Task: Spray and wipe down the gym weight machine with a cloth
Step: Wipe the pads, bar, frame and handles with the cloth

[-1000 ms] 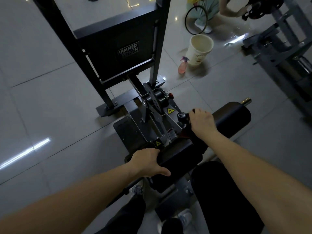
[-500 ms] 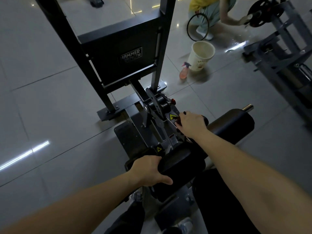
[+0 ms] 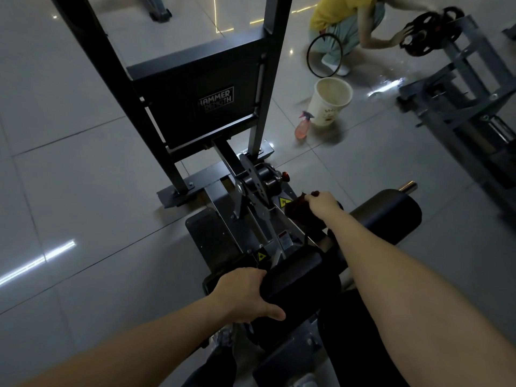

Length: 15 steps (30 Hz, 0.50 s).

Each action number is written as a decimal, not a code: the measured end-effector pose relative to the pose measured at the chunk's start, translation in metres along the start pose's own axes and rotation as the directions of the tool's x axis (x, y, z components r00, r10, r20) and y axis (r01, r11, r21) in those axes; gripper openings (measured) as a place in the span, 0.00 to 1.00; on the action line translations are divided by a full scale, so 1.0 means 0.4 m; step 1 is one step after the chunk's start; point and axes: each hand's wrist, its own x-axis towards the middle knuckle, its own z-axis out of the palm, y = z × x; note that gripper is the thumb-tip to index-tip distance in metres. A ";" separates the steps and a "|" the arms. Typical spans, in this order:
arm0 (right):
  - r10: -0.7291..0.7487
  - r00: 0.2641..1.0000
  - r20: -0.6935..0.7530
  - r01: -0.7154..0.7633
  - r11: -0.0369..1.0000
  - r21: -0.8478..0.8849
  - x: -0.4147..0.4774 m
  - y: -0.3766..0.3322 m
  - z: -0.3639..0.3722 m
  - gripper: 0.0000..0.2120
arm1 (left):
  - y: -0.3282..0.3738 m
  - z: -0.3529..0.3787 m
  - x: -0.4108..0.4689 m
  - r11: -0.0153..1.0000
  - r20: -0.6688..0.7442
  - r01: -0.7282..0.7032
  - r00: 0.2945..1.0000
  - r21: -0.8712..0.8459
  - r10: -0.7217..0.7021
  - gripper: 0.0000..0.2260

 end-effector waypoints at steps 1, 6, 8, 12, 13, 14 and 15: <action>0.000 1.000 0.008 0.000 1.000 -0.020 0.006 -0.001 0.001 0.22 | -0.002 0.001 0.001 1.000 -0.007 0.001 1.000 0.001 -0.001 0.30; -0.116 0.962 -0.245 0.008 0.916 -0.401 0.021 0.025 -0.004 0.17 | -0.004 0.002 -0.003 0.999 -0.009 -0.001 1.000 -0.036 0.001 0.28; -0.164 0.925 -0.344 0.020 0.923 -0.385 0.020 0.031 -0.022 0.17 | -0.004 0.002 -0.007 0.999 -0.017 -0.006 1.000 -0.047 0.006 0.28; -0.161 0.875 -0.456 0.083 0.979 -0.186 -0.027 -0.003 -0.092 0.20 | -0.003 -0.004 -0.004 1.000 0.015 -0.003 1.000 -0.022 0.003 0.31; -0.187 0.862 -0.471 0.130 0.980 -0.152 -0.047 -0.019 -0.106 0.20 | -0.002 -0.016 0.001 1.000 0.050 0.004 0.999 -0.027 -0.003 0.32; -0.235 0.852 -0.467 0.196 0.972 -0.131 -0.070 -0.035 -0.114 0.20 | -0.001 -0.033 0.005 0.998 0.071 0.014 0.997 -0.053 -0.010 0.35; -0.294 0.853 -0.432 0.270 0.956 -0.116 -0.098 -0.056 -0.119 0.21 | 0.005 -0.058 0.011 0.996 0.048 0.019 0.999 -0.092 -0.014 0.38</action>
